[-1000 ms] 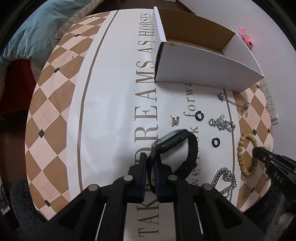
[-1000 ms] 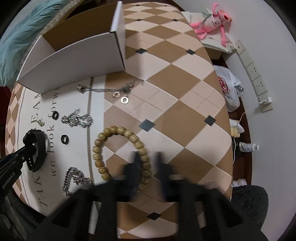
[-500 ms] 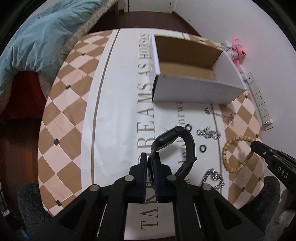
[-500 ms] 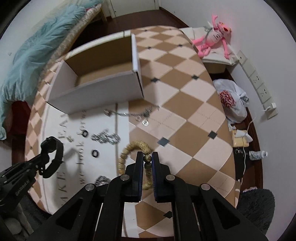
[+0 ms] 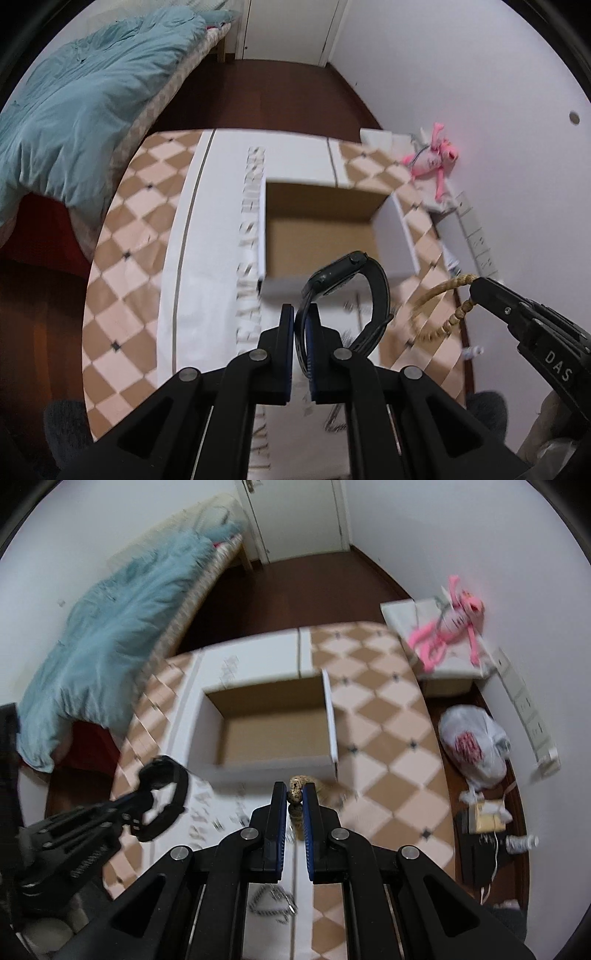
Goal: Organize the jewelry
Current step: 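Carry the watch and bracelet into the cardboard box and open both tools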
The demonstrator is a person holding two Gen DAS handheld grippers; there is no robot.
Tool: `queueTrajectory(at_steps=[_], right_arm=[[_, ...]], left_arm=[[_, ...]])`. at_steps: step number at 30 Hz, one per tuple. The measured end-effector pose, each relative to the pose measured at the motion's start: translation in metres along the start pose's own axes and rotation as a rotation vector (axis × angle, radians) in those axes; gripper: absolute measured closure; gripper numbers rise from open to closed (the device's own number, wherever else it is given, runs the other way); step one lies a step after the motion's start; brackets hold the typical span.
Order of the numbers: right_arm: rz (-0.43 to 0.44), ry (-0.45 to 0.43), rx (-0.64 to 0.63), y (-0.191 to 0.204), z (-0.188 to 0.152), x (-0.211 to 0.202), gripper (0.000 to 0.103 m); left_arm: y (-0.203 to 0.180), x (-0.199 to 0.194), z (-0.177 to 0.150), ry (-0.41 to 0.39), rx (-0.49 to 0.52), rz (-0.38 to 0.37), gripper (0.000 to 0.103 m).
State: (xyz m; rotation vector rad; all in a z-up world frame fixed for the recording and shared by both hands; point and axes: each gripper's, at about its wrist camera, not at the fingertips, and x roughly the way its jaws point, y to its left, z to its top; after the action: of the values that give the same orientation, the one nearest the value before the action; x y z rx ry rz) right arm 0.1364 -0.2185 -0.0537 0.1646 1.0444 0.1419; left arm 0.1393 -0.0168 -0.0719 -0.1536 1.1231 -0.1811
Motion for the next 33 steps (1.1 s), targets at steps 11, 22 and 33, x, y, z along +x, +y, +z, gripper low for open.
queueTrajectory(at_steps=[11,22,33], right_arm=[[0.031,0.051,-0.068,0.014,0.078,0.057,0.094],[0.114,0.245,-0.068,0.012,0.104,0.129,0.094],[-0.031,0.244,-0.057,-0.013,0.093,0.13,0.028]], left_arm=[[0.007,0.057,0.063,0.097,-0.032,-0.052,0.099],[0.011,0.097,0.095,0.239,-0.069,-0.049,0.086],[0.014,0.069,0.106,0.102,-0.051,0.124,0.002]])
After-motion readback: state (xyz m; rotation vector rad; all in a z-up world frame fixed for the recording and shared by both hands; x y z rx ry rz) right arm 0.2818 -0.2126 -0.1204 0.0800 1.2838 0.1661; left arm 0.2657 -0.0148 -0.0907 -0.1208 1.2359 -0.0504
